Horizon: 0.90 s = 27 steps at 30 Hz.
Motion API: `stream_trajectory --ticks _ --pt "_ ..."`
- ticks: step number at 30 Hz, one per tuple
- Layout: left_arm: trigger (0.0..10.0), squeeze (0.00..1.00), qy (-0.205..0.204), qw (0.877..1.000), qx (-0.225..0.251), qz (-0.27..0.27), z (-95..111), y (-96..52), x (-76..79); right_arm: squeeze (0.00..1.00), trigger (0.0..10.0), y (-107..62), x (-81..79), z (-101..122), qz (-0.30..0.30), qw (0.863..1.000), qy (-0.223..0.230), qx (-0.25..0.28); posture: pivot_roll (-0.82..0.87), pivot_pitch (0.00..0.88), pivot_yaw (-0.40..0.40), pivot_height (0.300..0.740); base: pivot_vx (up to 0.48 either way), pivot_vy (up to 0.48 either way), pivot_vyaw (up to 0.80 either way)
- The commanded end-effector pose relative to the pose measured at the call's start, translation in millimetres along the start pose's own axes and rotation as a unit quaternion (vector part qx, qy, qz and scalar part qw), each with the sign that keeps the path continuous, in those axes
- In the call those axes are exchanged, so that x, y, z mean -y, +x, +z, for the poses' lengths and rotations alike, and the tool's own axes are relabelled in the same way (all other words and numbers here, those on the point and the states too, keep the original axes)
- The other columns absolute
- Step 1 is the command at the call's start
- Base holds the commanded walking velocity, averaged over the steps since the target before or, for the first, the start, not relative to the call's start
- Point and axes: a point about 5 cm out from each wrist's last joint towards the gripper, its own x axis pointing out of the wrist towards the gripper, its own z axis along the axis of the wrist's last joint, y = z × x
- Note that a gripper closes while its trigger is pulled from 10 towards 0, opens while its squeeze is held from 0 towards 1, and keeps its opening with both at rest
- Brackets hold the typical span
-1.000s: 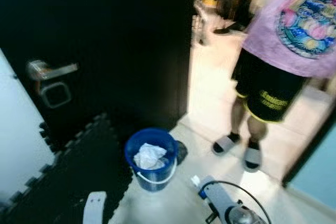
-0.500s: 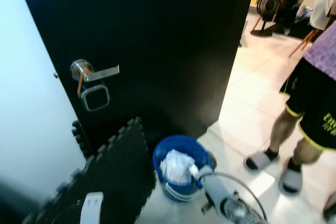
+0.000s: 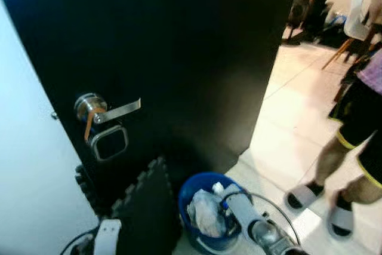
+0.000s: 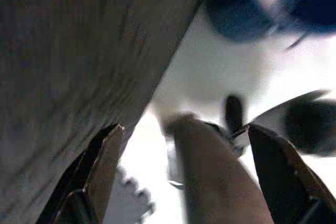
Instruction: Clean up the room
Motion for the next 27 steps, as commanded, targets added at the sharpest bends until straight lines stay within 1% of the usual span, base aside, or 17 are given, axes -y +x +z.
stream_trajectory --ticks 1,2,4,6,8,10,12,13,15,16,19,23,25,26,27 --pt "10.0 0.00 -0.001 1.000 -0.018 0.006 -12 -2.8 -5.1 0.00 10.0 2.0 -2.6 8 0.001 1.000 0.007 0.013 0.09 0.000 -0.005 0.704 0.326 -0.349 0.00" --pt "10.0 0.00 -0.001 1.000 -0.018 0.006 -12 -2.8 -5.1 0.00 10.0 2.0 -2.6 8 0.001 1.000 0.007 0.013 0.09 0.000 -0.005 0.704 0.326 -0.349 0.00" --pt "10.0 0.00 -0.014 1.000 -0.012 -0.002 -9 -1.7 -2.2 0.00 10.0 2.6 -3.7 9 0.006 1.000 0.003 0.012 0.09 0.000 -0.010 0.704 0.000 0.000 0.00" --pt "10.0 0.00 -0.006 1.000 -0.008 -0.003 -6 -1.2 -1.3 0.00 10.0 3.7 -7.8 10 0.020 1.000 -0.008 0.006 0.09 0.000 -0.016 0.704 0.000 0.000 0.00" --pt "10.0 0.00 -0.004 1.000 -0.006 -0.002 -4 -0.9 -1.3 0.00 10.0 5.3 -13.9 12 0.034 0.998 -0.044 -0.005 0.10 0.000 -0.019 0.704 0.000 0.000 0.00" --pt "10.0 0.00 -0.002 1.000 -0.005 -0.006 -3 -0.7 -0.8 0.00 10.0 6.3 -16.2 14 0.038 0.997 -0.065 -0.010 0.10 0.000 -0.020 0.704 0.000 0.000 0.00" --pt "10.0 0.00 0.000 1.000 -0.005 -0.009 -2 -0.6 -0.6 0.00 10.0 6.6 -16.3 15 0.038 0.997 -0.068 -0.011 0.10 0.000 -0.020 0.704 0.000 0.000 0.00" --pt "10.0 0.00 0.009 1.000 -0.007 -0.018 -2 -0.4 0.9 0.00 10.0 7.6 -15.1 19 0.033 0.997 -0.068 -0.012 0.10 0.000 -0.024 0.704 0.000 -0.450 0.00" --pt "10.0 0.00 0.008 1.000 -0.006 -0.018 -3 -0.4 1.5 0.00 10.0 8.1 -13.8 21 0.030 0.997 -0.070 -0.015 0.10 0.000 -0.028 0.704 0.000 -0.454 0.00" --pt "10.0 0.00 0.005 1.000 -0.004 -0.015 -3 -0.3 1.4 0.00 10.0 8.2 -13.5 21 0.030 0.997 -0.072 -0.018 0.10 0.000 -0.028 0.704 0.000 -0.454 0.00" --pt "10.0 0.00 -0.022 1.000 0.001 -0.012 -2 -0.2 1.4 0.00 10.0 8.7 -15.7 21 0.037 0.996 -0.078 -0.027 0.11 0.000 -0.033 0.704 0.000 0.000 0.00" --pt "10.0 0.00 -0.006 1.000 -0.002 -0.005 -2 -0.1 0.9 0.00 10.0 11.4 -30.7 30 0.064 0.994 -0.088 -0.009 0.11 0.000 -0.042 0.704 0.000 0.000 0.00" --pt "10.0 0.00 -0.006 1.000 -0.003 -0.005 -3 -0.1 1.3 0.00 10.0 13.0 -37.4 36 0.065 0.993 -0.100 -0.005 0.12 0.000 -0.046 0.704 0.000 0.000 0.00" --pt "10.0 0.00 -0.005 1.000 -0.003 -0.005 -3 -0.1 1.4 0.00 10.0 13.4 -38.8 37 0.065 0.992 -0.104 -0.007 0.12 0.000 -0.046 0.704 0.000 0.000 0.00" --pt "10.0 0.00 -0.005 1.000 -0.003 -0.005 -4 -0.2 1.7 0.00 10.0 14.1 -38.5 39 0.054 0.992 -0.118 -0.011 0.14 0.000 -0.049 0.704 0.000 0.000 0.00"
